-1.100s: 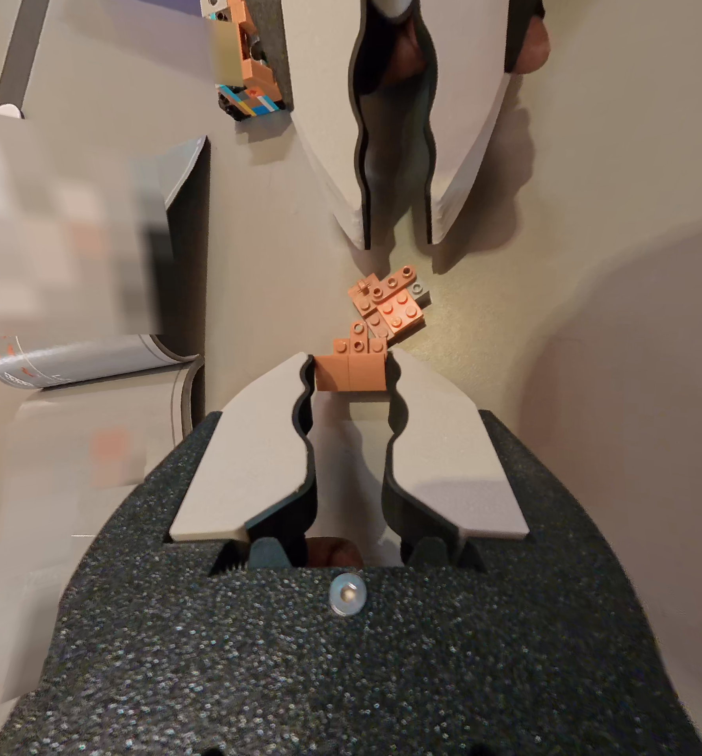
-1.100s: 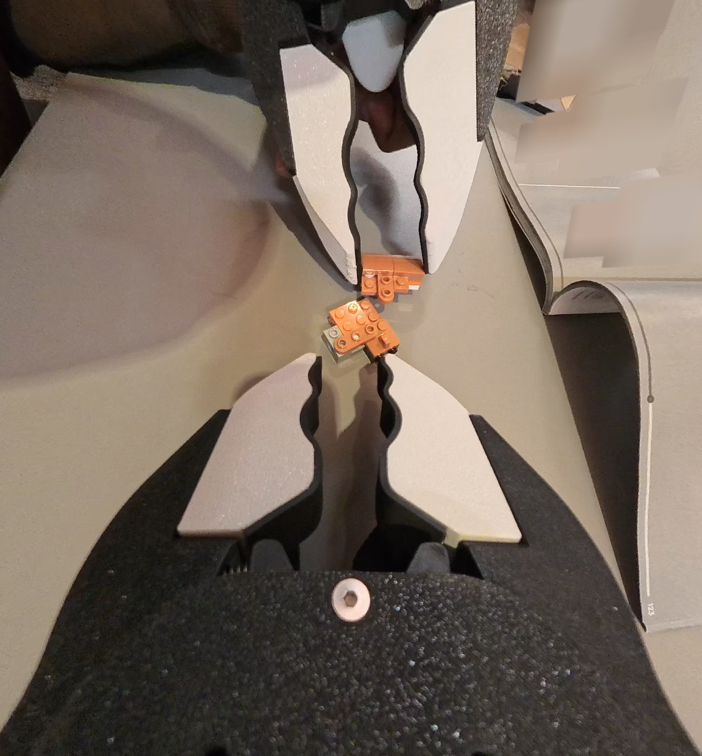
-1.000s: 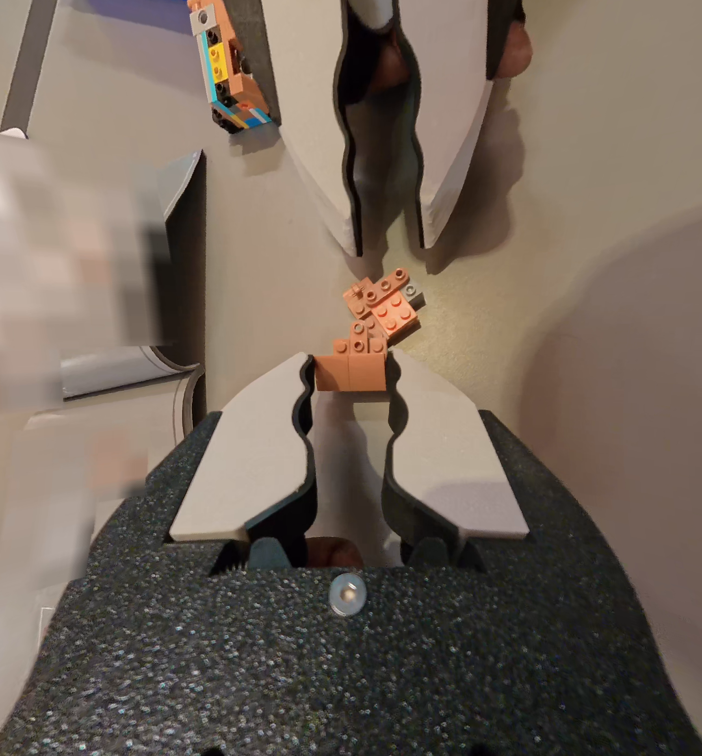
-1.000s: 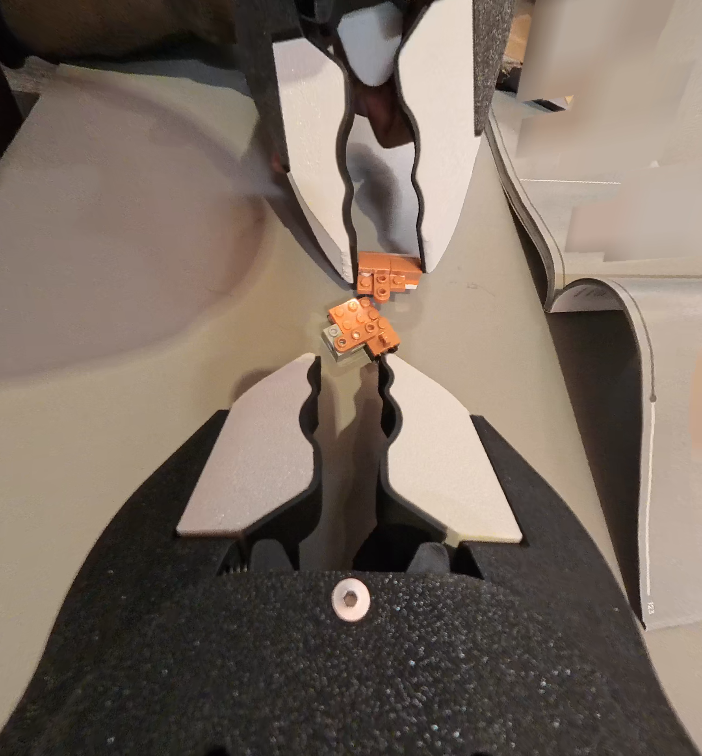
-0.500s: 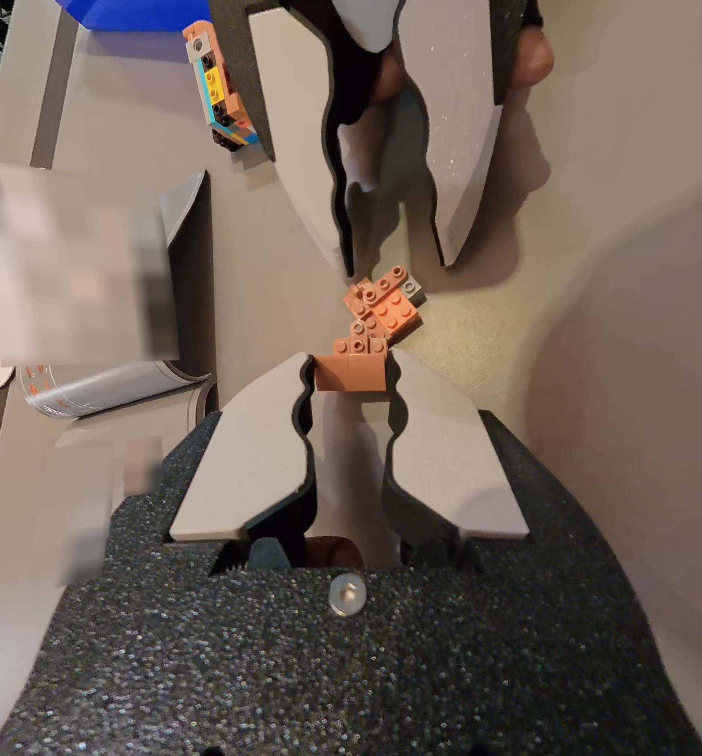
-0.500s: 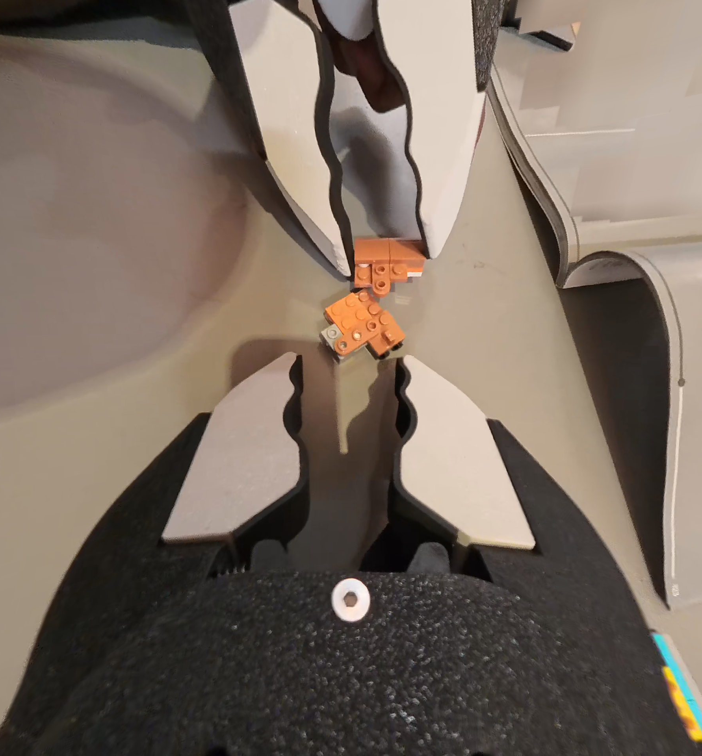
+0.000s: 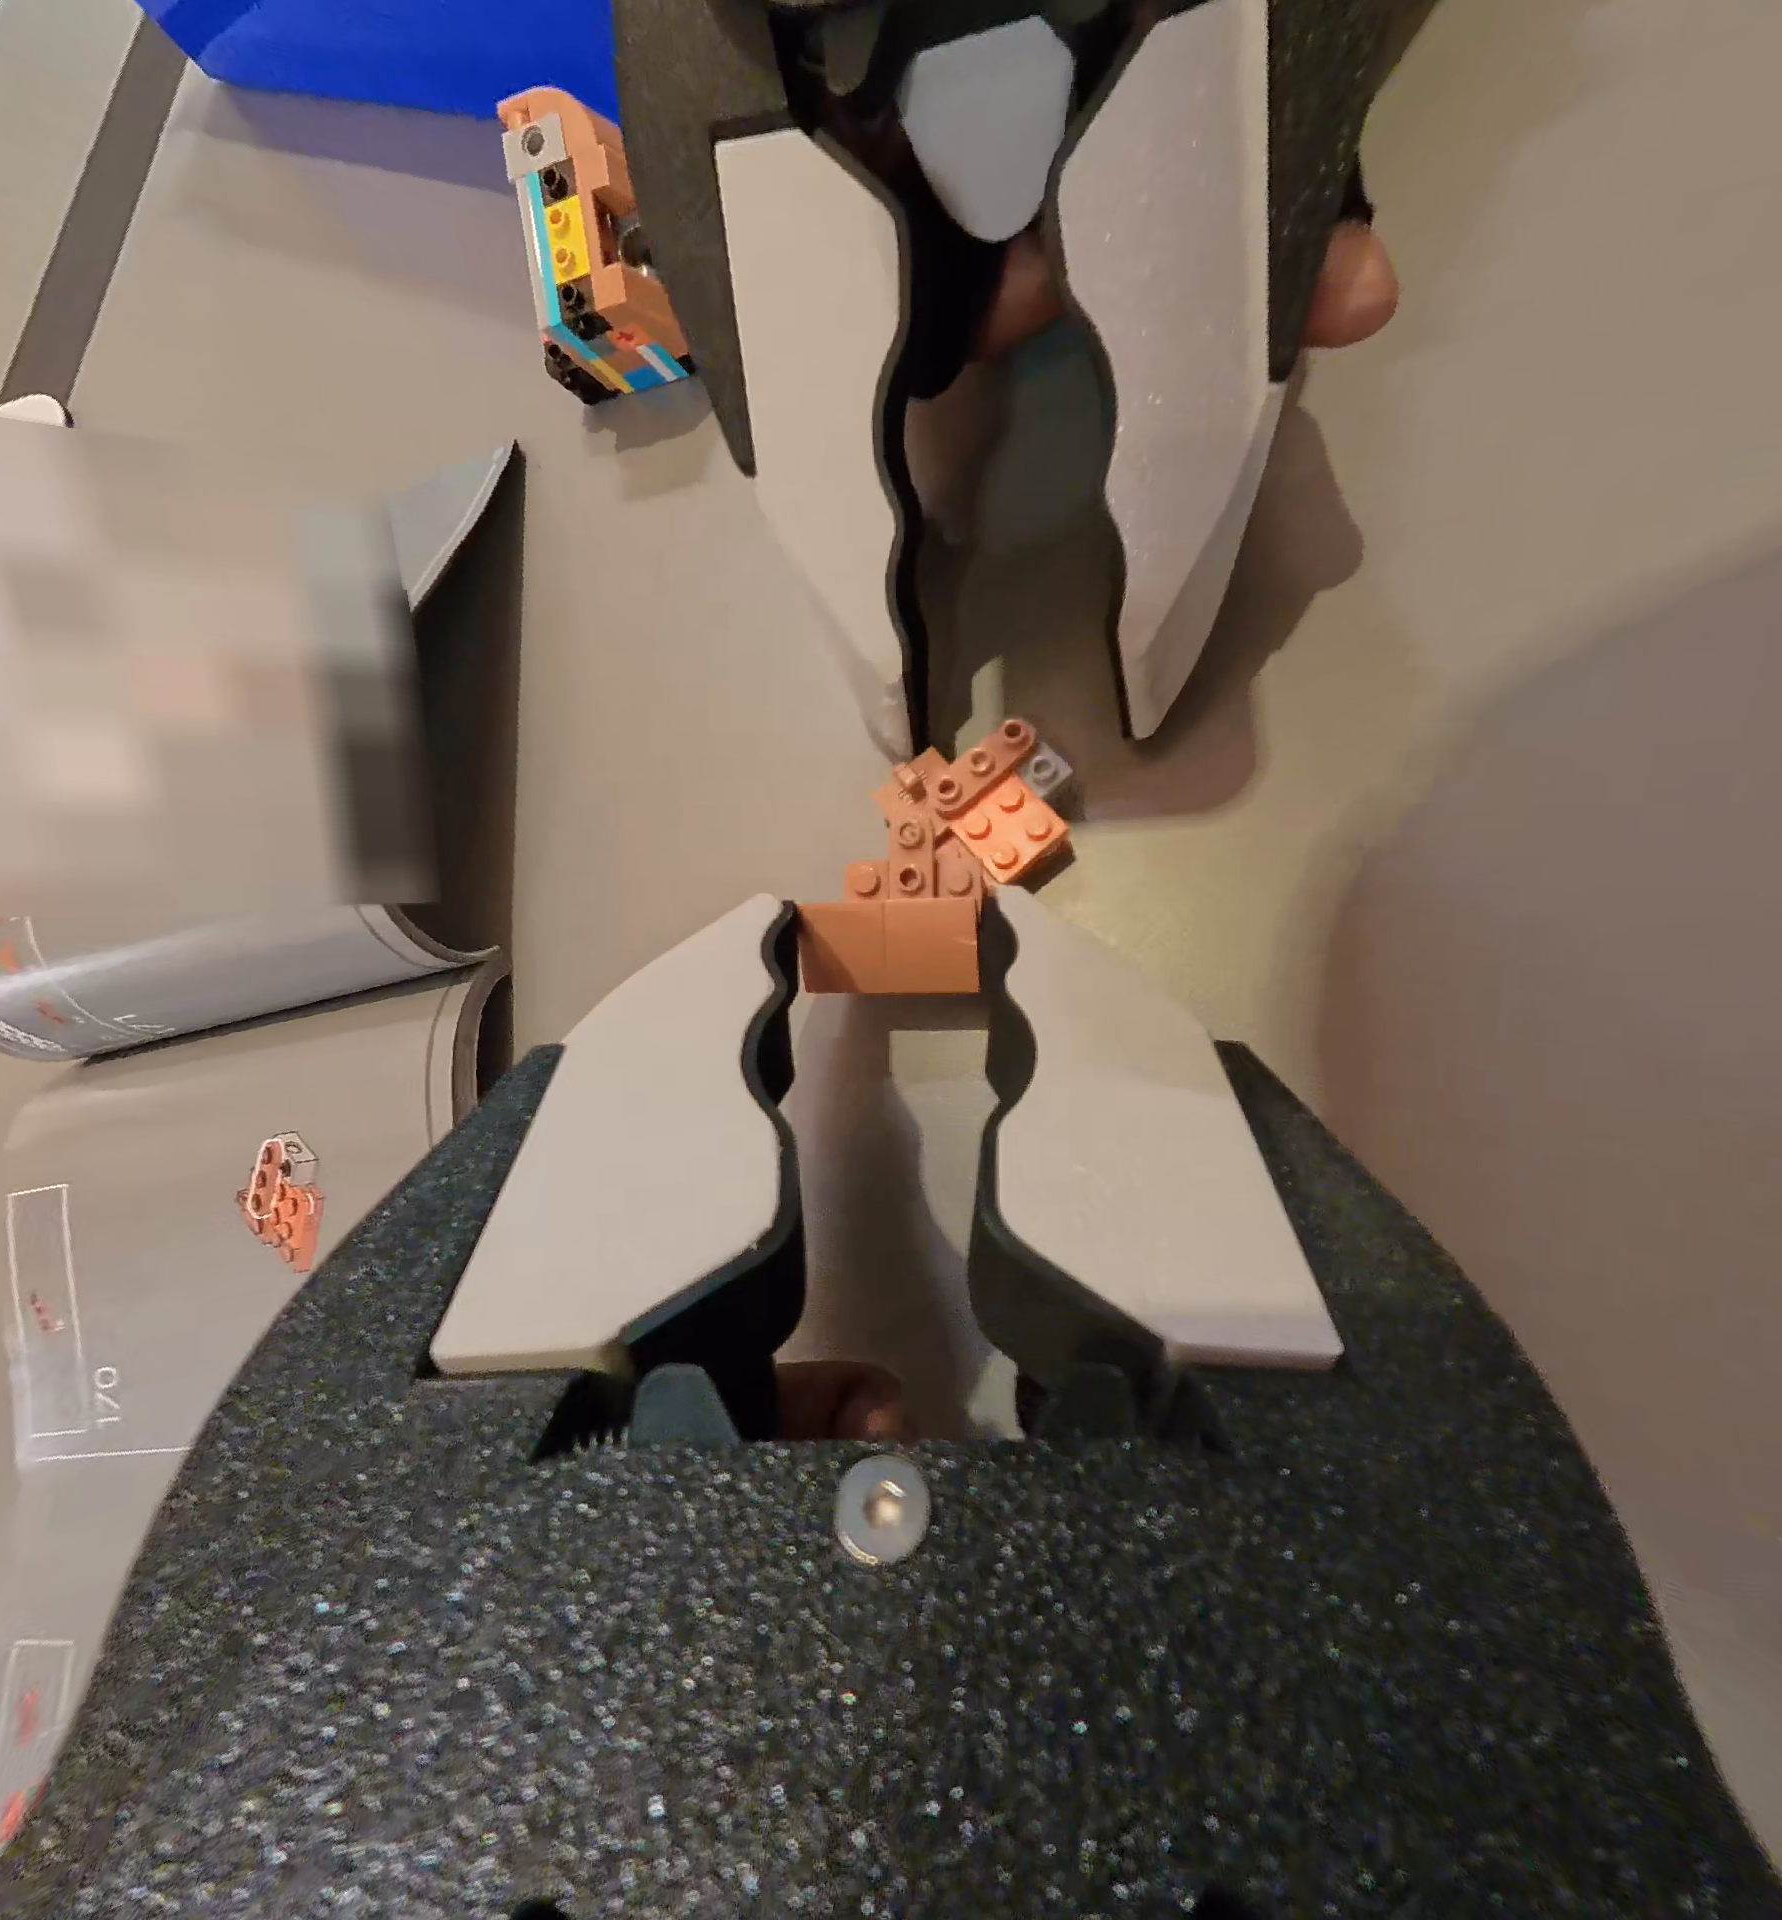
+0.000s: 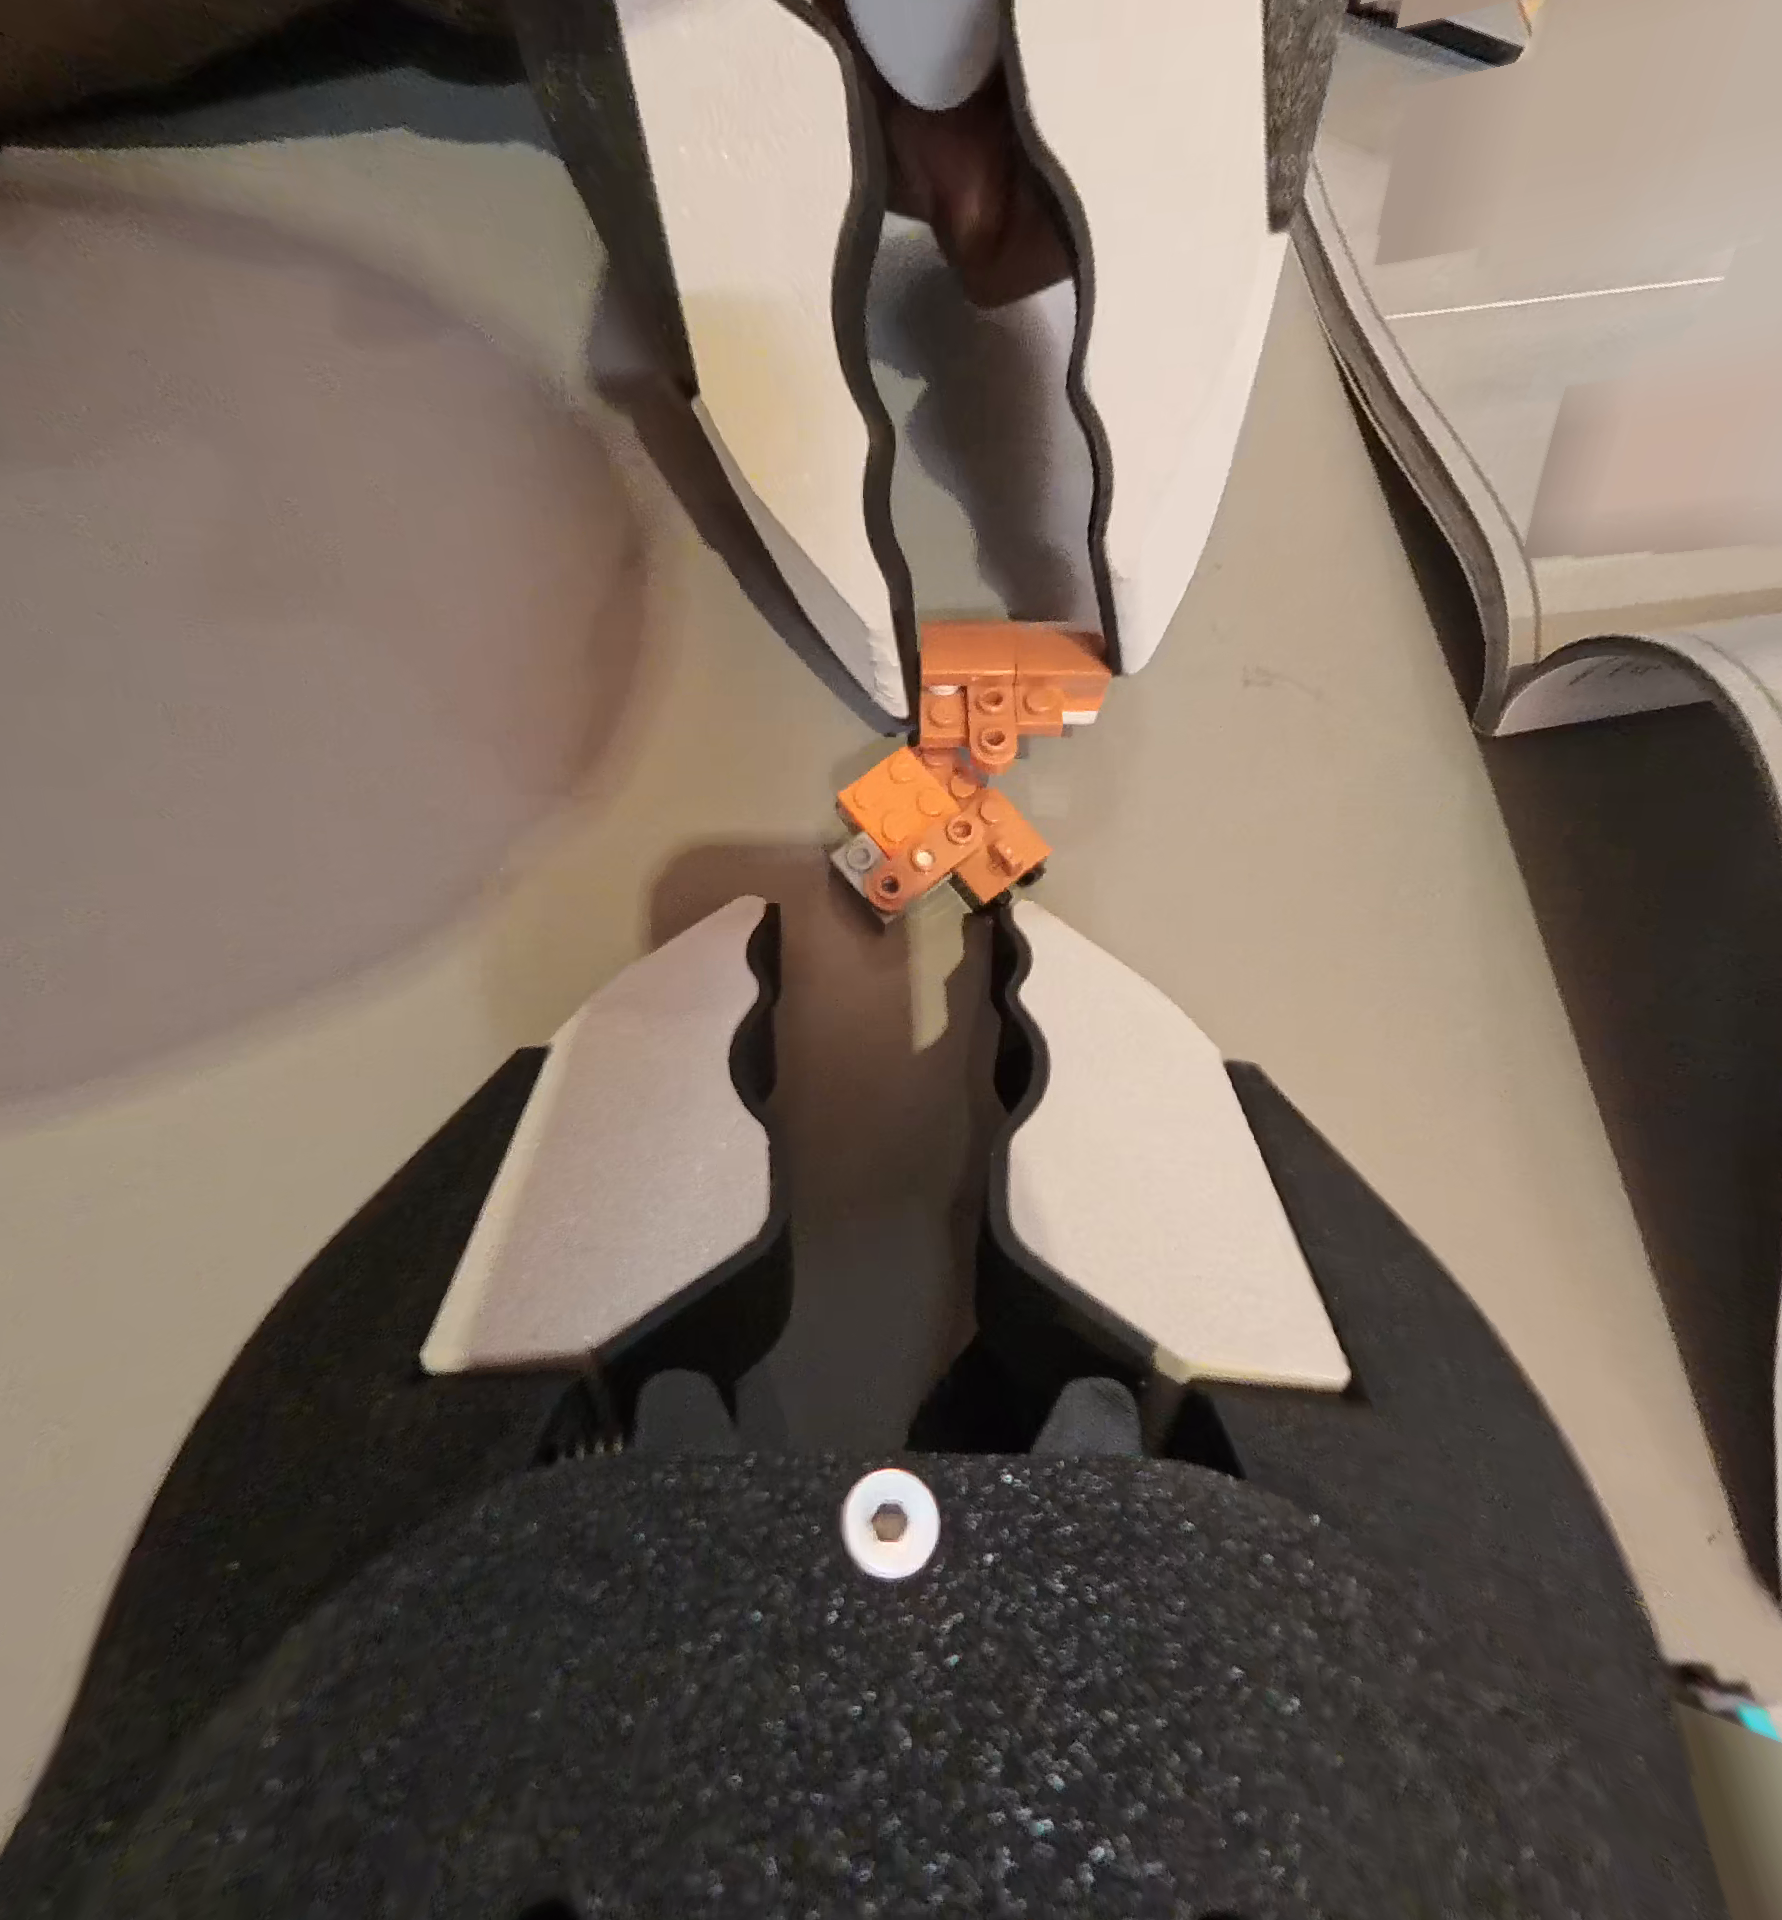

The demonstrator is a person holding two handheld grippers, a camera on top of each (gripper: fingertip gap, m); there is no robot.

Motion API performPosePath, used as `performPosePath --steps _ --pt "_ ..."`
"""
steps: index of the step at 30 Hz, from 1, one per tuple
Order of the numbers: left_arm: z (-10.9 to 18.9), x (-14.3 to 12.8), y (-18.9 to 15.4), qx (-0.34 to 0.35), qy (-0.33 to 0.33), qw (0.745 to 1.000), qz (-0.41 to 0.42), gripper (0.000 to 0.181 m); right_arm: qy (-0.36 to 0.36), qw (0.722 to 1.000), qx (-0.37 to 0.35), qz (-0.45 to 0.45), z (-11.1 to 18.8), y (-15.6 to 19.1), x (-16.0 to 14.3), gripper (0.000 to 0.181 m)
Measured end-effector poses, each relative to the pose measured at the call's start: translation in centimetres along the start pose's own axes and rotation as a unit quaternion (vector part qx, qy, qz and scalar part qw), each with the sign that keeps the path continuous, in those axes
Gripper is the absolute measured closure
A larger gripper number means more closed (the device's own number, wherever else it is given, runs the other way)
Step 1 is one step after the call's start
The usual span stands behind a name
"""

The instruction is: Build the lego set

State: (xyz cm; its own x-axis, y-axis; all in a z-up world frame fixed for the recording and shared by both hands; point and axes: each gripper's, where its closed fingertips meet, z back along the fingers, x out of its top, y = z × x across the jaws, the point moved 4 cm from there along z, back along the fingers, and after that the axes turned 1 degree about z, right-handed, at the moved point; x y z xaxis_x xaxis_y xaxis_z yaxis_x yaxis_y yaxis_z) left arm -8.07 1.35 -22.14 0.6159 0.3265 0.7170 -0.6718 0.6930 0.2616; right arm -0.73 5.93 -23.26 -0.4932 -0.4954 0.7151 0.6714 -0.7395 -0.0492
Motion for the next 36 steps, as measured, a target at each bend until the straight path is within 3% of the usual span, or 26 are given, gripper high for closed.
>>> performPosePath --steps 6,16,36 --pt "0.0 -0.3 0.3 -0.005 -0.005 1.0 0.012 0.147 0.0 0.999 0.025 0.033 -0.3 -0.6 0.1 0.143" --pt "0.1 -0.4 -0.3 -0.018 0.03 0.998 -0.05 0.147 0.002 0.998 0.04 0.049 -0.6 -1.1 0.4 0.153" --pt "-0.1 0.1 -0.4 -0.052 0.095 0.987 -0.118 0.147 -0.001 0.991 0.092 0.097 -1.0 -1.8 0.7 0.154"
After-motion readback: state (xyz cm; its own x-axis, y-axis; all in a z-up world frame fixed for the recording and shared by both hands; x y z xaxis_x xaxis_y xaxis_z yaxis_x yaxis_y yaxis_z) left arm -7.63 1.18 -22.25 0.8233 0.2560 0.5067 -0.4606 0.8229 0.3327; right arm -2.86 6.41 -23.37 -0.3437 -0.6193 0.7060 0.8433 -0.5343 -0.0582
